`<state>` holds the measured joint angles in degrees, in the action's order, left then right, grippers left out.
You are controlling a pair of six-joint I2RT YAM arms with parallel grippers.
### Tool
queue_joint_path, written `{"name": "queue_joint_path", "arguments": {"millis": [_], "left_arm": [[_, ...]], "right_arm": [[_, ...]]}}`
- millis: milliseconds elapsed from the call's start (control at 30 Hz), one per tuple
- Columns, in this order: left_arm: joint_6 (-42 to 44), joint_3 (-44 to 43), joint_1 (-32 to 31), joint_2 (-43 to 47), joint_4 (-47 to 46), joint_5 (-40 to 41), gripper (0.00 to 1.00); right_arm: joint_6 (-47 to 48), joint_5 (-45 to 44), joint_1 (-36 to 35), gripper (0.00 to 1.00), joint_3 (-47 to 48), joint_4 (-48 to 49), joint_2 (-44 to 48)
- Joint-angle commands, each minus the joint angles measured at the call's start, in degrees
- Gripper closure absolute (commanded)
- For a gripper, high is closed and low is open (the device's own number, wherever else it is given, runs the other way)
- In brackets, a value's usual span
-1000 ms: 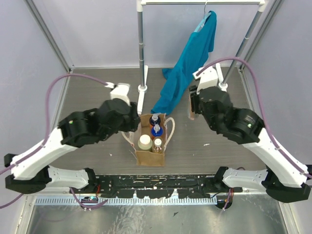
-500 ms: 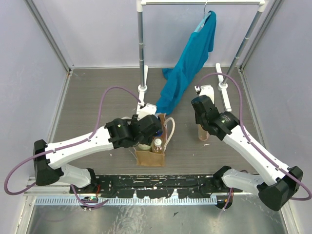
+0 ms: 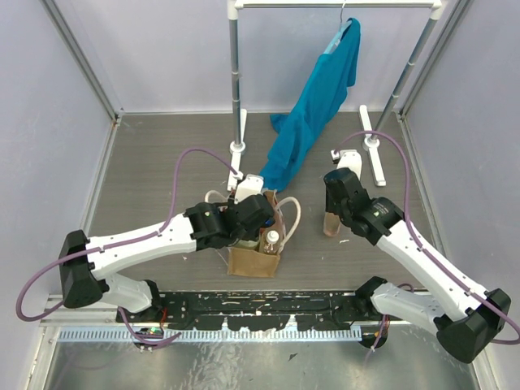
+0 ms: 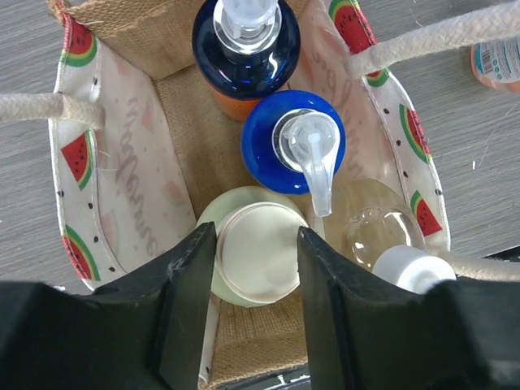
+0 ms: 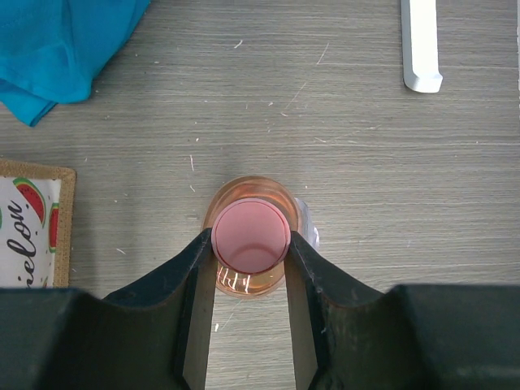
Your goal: Take the personal care products out of the canvas bag
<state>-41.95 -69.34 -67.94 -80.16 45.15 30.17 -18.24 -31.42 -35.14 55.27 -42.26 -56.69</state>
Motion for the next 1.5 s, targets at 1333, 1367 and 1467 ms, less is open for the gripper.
{"name": "queue_joint_path", "arguments": {"millis": [1333, 1367, 1467], "left_arm": [[-7.24, -5.26, -6.28, 4.87, 13.02, 6.94, 0.31], [-7.00, -5.17, -6.26, 5.28, 12.69, 7.03, 0.31], [-6.79, -5.16, -6.24, 5.17, 12.75, 7.18, 0.31]], "right_arm": [[-0.30, -2.21, 0.24, 0.70, 2.12, 5.79, 4.75], [-0.31, -2.16, 0.25, 0.70, 2.12, 5.79, 4.81], [-0.38, -2.08, 0.27, 0.70, 2.13, 5.79, 4.75]]}}
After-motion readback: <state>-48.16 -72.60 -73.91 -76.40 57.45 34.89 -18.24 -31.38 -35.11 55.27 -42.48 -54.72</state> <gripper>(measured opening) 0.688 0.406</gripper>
